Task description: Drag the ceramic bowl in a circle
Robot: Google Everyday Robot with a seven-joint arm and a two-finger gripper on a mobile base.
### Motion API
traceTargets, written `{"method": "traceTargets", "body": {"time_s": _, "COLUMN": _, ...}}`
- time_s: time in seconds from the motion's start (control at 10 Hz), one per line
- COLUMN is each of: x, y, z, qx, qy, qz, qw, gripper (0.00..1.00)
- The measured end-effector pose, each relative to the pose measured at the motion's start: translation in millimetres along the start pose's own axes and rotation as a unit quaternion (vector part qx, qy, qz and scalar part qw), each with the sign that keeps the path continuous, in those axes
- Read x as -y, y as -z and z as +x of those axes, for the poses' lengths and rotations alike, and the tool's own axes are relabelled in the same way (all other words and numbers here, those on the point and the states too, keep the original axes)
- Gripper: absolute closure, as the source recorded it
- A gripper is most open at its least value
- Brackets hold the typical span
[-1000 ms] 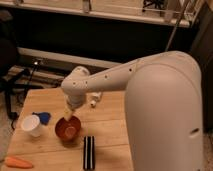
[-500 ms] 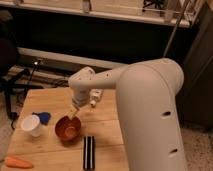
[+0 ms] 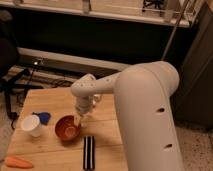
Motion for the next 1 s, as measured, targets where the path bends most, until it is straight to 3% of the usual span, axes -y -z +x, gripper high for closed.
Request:
{"method": "traceTargets", "body": {"time_s": 0.3, "x": -10.3, "y": -19.7, "z": 0.5, "qx": -0.02, "qy": 0.027, "qz": 0.002, "qw": 0.9994, "gripper": 0.76}}
{"method": "traceTargets", "body": {"time_s": 0.5, "x": -13.9, "y": -16.9, "z": -4.5, "qx": -0.018, "qy": 0.04, "qz": 0.007, "qw": 0.999, "gripper": 0.94}}
{"method": "traceTargets", "body": {"time_s": 0.6, "x": -19.3, "y": -8.9, "z": -17.1, "qx": -0.005, "qy": 0.056, "qz": 0.017, "qw": 0.9983, "gripper": 1.0}}
{"method": "traceTargets", "body": {"time_s": 0.8, "x": -18.4, "y": 8.2, "z": -32.0, "qx": 0.018, "qy": 0.072, "qz": 0.035, "qw": 0.9967, "gripper": 1.0}}
{"method": "traceTargets", "body": {"time_s": 1.0, "x": -29.6, "y": 25.2, "z": -58.8, "qx": 0.043, "qy": 0.101, "qz": 0.053, "qw": 0.9925, "gripper": 1.0}}
